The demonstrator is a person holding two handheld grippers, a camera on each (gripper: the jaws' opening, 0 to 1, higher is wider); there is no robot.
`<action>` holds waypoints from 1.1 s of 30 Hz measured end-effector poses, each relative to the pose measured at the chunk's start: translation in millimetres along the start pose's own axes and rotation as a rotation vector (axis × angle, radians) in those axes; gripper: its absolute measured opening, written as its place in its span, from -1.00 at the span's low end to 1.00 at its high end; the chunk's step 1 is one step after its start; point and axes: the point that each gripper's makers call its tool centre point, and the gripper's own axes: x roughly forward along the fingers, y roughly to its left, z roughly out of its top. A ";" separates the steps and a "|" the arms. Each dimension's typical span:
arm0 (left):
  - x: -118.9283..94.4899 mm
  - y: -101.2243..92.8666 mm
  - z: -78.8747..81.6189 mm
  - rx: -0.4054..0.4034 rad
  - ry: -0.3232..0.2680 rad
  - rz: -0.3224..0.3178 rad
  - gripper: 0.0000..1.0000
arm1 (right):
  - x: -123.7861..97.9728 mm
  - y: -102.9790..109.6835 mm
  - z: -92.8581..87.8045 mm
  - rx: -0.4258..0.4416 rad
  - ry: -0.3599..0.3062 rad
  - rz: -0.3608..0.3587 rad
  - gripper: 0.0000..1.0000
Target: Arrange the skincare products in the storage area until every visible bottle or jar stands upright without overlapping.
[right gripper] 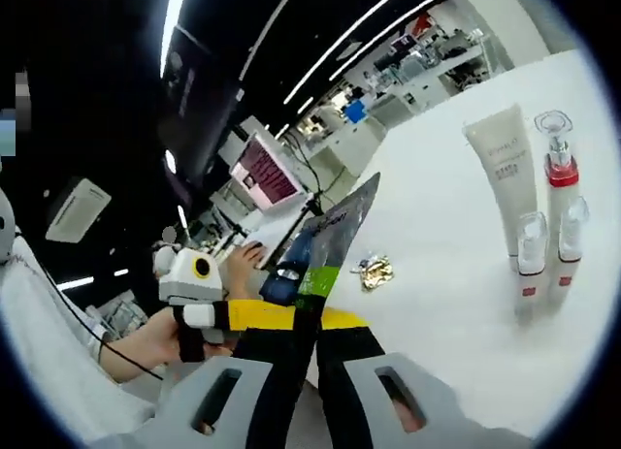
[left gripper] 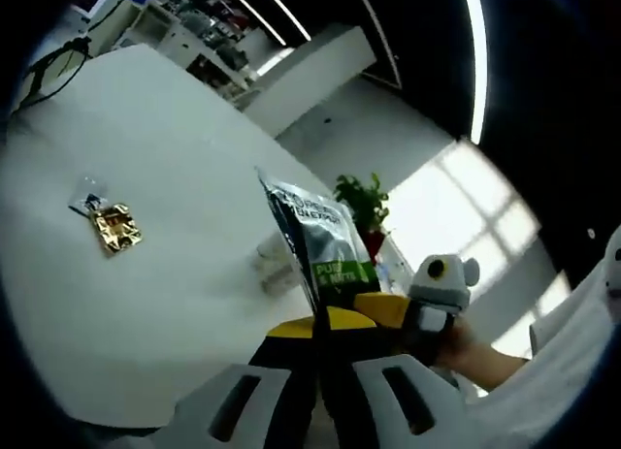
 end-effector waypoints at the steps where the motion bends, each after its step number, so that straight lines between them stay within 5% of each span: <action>1: 1.6 -0.4 0.1 -0.017 -0.005 -0.005 -1.00 | -1.2 -0.8 -0.2 -0.021 -0.002 -0.003 -0.80; 15: 14.6 7.3 9.3 -0.103 -0.048 -0.014 -1.00 | -5.5 4.5 -6.7 -0.125 -0.020 0.019 0.35; 33: 46.3 36.2 8.6 -0.155 -0.011 0.030 -1.00 | -17.2 -18.2 -26.5 -0.200 0.051 -0.056 0.55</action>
